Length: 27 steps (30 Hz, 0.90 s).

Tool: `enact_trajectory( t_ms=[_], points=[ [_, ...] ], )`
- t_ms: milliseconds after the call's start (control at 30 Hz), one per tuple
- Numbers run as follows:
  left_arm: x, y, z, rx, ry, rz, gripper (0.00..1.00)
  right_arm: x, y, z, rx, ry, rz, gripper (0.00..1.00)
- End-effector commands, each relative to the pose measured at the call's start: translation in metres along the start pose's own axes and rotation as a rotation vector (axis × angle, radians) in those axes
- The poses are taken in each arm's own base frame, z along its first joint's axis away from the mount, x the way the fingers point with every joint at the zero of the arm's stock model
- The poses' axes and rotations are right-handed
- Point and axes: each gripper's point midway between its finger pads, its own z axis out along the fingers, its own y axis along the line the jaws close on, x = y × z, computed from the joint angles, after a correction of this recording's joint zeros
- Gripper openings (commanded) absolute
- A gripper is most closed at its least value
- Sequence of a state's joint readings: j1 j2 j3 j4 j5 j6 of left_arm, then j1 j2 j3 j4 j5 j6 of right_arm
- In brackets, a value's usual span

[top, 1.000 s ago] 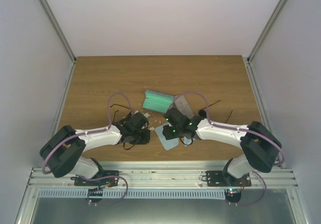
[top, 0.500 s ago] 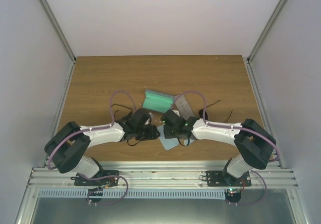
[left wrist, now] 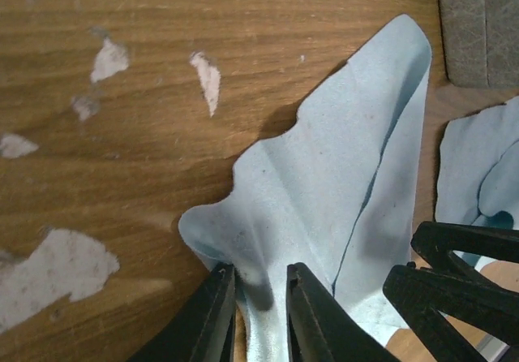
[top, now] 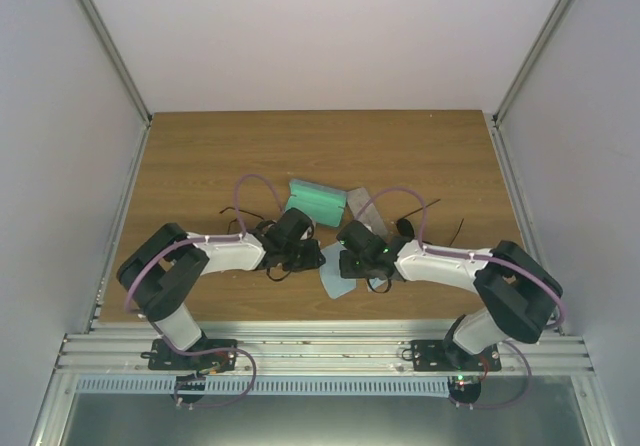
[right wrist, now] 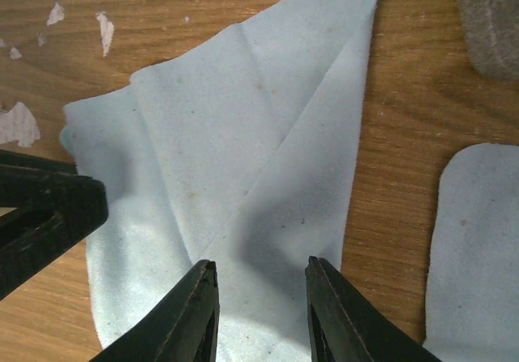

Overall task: Organize the sunglasses
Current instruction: Adjust the glasses cleaning cloth at the center of the board.

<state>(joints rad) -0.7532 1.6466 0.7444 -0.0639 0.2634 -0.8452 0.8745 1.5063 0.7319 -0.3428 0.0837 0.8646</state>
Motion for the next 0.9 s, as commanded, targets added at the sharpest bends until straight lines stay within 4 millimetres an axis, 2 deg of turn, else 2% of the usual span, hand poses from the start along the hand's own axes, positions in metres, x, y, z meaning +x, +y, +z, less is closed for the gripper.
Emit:
enact_trajectory(
  t_ms=[0, 100, 133, 400, 600, 767, 867],
  points=[
    [0.001, 0.011, 0.008, -0.044, 0.013, -0.003, 0.17, -0.007, 0.01, -0.004, -0.067, -0.024, 0.0, 0.3],
    [0.001, 0.016, 0.009, -0.072, 0.015, 0.004, 0.02, -0.009, 0.016, -0.005, -0.088, -0.024, -0.024, 0.29],
    [0.002, 0.017, 0.008, -0.078, 0.015, 0.007, 0.0, -0.01, 0.018, -0.005, -0.093, -0.025, -0.034, 0.28],
    [0.012, 0.034, -0.007, -0.135, 0.013, 0.01, 0.0, -0.011, 0.035, -0.003, -0.07, -0.01, -0.137, 0.26],
    [0.026, 0.048, -0.031, -0.169, 0.0, -0.019, 0.0, -0.004, 0.065, 0.001, -0.107, 0.019, -0.214, 0.25],
    [0.037, 0.058, -0.048, -0.175, -0.019, -0.046, 0.0, 0.013, 0.095, 0.008, -0.218, 0.082, -0.284, 0.14],
    [0.041, 0.06, -0.051, -0.163, -0.022, -0.052, 0.0, 0.022, 0.105, 0.015, -0.264, 0.122, -0.31, 0.09]
  ],
)
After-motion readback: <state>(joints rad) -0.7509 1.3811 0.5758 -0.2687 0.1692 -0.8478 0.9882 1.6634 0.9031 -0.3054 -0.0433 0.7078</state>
